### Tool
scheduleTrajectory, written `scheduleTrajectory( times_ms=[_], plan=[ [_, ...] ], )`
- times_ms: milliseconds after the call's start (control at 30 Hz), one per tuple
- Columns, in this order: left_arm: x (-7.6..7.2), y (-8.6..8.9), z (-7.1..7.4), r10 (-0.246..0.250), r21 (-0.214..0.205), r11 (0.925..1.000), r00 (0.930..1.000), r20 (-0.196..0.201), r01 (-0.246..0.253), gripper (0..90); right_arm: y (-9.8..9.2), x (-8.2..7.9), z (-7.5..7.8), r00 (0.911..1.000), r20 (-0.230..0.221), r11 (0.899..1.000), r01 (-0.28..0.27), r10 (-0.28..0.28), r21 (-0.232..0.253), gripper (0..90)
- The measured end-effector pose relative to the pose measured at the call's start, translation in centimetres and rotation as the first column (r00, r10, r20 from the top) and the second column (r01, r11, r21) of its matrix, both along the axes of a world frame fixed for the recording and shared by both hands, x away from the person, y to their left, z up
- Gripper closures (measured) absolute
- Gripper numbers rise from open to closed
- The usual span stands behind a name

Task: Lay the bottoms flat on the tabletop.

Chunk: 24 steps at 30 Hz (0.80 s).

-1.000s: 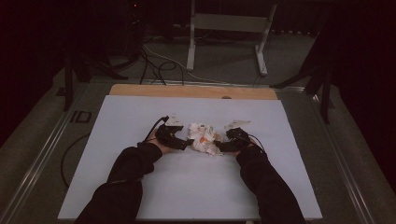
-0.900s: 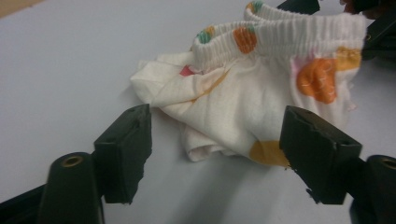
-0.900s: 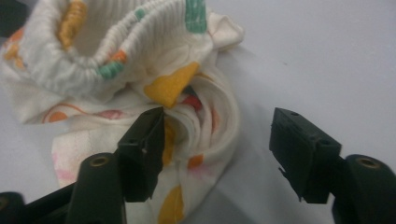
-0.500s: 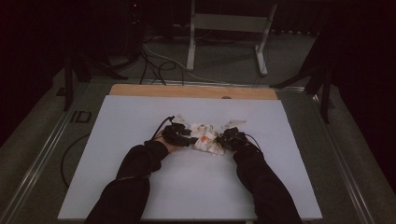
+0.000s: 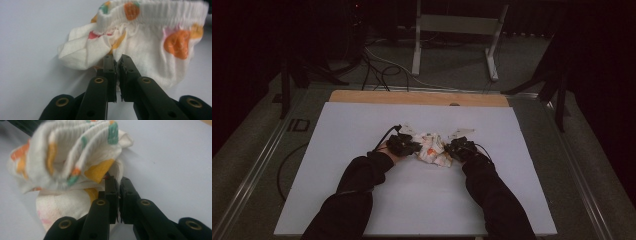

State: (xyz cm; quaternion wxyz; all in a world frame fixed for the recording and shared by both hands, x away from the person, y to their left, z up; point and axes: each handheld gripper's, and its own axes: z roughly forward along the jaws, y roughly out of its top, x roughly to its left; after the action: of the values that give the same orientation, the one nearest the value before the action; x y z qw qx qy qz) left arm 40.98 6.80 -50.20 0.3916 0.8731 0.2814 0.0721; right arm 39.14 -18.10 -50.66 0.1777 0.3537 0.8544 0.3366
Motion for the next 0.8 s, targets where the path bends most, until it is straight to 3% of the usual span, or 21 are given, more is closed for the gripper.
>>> scheduleTrajectory(
  times_ms=[300, 433, 600, 633, 800],
  plan=[
    [-1.0, 1.9, 2.1, 0.017, -0.055, 0.9983, 0.9996, 0.023, -0.016, 85.1, -0.1, -0.8, 1.9, 0.9989, 0.024, 0.999, -0.04, 0.04, 0.024, 86.5],
    [-1.3, 2.6, 2.3, 0.019, -0.075, 0.997, 0.9997, 0.015, -0.018, 84.9, 0.0, -1.0, 2.6, 0.998, 0.038, 0.999, -0.05, 0.05, 0.015, 86.6],
    [-1.6, 3.2, 2.2, 0.024, -0.078, 0.9967, 0.9996, 0.016, -0.022, 84.9, -0.1, -1.3, 2.6, 0.9979, 0.025, 0.998, -0.06, 0.06, 0.025, 86.6],
    [-1.8, 3.9, 2.3, 0.04, -0.104, 0.9938, 0.9992, 0.005, -0.039, 85.4, -0.2, -1.3, 2.7, 0.9976, 0.027, 0.998, -0.065, 0.064, 0.022, 86.6],
    [-1.8, 5.4, 2.5, 0.085, -0.122, 0.989, 0.9964, -0.003, -0.084, 88.2, -0.7, -1.4, 2.9, 0.9986, 0.016, 0.998, -0.05, 0.05, 0.026, 86.6]
  ],
)
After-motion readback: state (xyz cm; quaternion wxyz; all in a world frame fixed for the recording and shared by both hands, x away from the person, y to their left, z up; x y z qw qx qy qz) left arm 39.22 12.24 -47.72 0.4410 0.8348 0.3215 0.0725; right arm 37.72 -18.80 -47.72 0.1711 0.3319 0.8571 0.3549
